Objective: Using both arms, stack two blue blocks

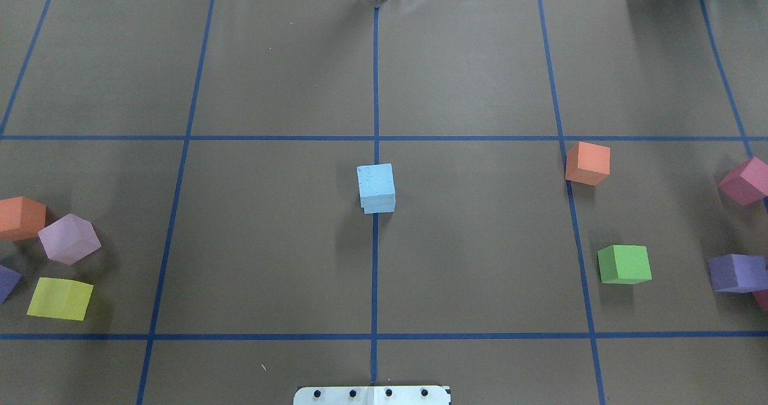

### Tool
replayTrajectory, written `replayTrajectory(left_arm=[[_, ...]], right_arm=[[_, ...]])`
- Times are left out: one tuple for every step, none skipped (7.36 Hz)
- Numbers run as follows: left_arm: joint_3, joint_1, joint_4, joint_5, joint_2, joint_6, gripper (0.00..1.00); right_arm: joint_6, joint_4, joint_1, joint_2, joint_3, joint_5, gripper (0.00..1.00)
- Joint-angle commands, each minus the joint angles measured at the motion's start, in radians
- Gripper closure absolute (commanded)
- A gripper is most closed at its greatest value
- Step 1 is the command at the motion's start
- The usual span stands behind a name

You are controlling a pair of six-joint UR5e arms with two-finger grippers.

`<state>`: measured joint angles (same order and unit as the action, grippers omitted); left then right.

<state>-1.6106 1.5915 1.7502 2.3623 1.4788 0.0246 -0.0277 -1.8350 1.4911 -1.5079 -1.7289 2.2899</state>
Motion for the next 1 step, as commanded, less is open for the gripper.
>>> replayTrajectory(left_arm=[[0.000, 0.001, 0.002, 0.000, 0.000, 0.000, 0.02]], right_arm=[[0.000, 0.000, 0.000, 0.000, 0.000, 0.000, 0.00]])
